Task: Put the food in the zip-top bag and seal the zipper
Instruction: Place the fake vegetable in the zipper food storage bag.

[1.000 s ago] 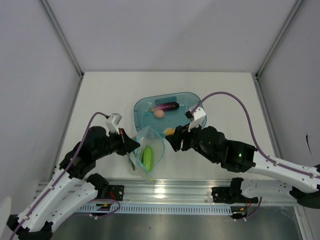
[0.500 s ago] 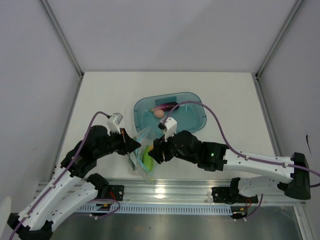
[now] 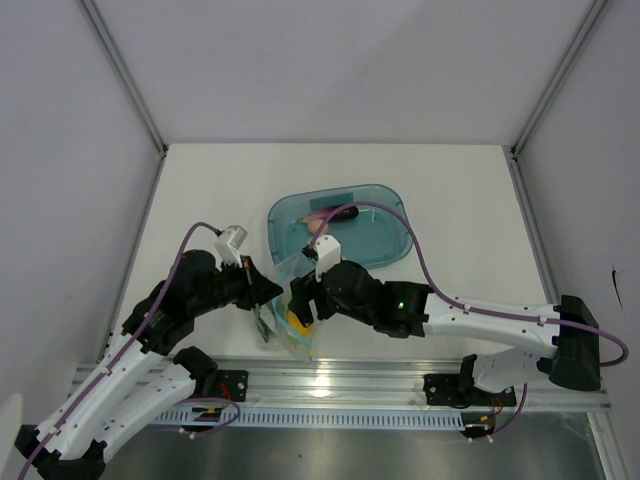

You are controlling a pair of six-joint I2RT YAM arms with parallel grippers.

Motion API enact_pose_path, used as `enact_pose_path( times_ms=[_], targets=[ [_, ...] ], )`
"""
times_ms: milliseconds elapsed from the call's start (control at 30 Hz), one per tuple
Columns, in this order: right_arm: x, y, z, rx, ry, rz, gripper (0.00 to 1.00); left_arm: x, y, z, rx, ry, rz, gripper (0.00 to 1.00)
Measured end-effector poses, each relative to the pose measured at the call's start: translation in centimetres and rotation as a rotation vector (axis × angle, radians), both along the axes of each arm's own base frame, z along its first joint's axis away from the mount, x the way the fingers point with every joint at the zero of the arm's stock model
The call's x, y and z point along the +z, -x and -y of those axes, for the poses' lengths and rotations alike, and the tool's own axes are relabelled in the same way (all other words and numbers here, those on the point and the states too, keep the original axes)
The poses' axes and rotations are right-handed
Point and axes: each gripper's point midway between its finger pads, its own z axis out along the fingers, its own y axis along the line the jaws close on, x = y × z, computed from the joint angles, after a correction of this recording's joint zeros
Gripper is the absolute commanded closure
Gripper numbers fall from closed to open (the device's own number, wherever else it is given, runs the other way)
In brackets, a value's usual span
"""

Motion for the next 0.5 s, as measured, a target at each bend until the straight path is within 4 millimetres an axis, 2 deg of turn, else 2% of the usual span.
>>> enact_pose_path(
  times_ms=[267,500],
  targets=[
    [1.6,-0.6,0.6,-0.042,-0.015,0.023,0.21,0.1,0.0,0.0,0.0,0.002,0.003,0.99],
    [6.1,-1.3,3.2,-0.118,-0.108,0.082,0.19,0.2,0.1,-0.1,0.0,0.006,0.01,1.0]
  ],
)
